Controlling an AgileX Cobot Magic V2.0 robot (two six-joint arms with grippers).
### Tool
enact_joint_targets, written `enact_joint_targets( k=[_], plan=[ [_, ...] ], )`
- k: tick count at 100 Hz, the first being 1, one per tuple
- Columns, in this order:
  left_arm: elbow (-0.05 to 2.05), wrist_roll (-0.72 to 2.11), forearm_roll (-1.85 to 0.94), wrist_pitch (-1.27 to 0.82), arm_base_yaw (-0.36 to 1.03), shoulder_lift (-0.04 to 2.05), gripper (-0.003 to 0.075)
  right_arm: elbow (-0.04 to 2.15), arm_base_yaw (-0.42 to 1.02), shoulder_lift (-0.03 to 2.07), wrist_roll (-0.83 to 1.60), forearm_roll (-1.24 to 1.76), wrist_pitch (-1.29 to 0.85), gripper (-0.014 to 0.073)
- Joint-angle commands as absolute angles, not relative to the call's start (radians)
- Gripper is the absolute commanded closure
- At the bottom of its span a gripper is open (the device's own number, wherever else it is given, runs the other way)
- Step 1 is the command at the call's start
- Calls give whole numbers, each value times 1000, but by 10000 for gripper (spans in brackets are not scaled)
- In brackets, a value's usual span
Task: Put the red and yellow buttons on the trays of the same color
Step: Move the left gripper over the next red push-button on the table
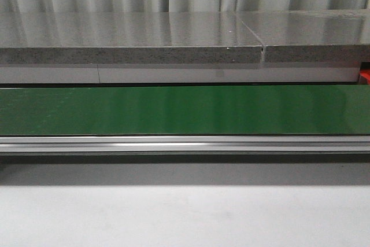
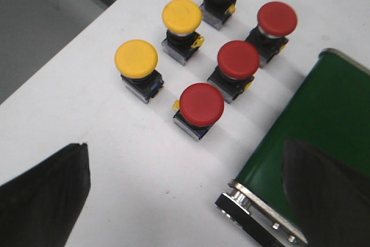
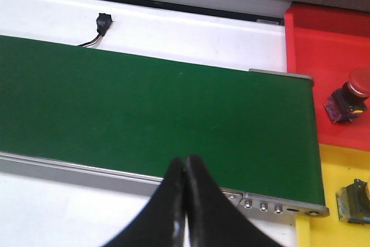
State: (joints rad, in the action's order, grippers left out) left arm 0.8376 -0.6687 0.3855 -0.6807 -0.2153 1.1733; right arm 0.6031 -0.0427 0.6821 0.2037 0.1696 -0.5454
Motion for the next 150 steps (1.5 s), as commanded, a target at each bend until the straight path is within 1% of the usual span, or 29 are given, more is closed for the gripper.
enact_joint_targets(
  k=[1,19,59,82,98,150],
  plan=[
    [882,-662,393,-633,-222,1226,68,630,-42,678,211,168,-477,713],
    [907,-638,372,-624,-222,1330,68,630,-42,678,211,168,-477,713],
    [959,-633,374,-584,-229,1459,68,630,-42,678,211,168,-477,713],
    [975,-602,352,-575,-281,1506,68,630,-42,678,211,168,-477,713],
    [975,-511,248,-535,-308,1535,68,630,-42,678,211,168,-478,713],
    [978,-497,238,-471,-312,1653,68,630,-42,678,211,168,-478,713]
  ],
)
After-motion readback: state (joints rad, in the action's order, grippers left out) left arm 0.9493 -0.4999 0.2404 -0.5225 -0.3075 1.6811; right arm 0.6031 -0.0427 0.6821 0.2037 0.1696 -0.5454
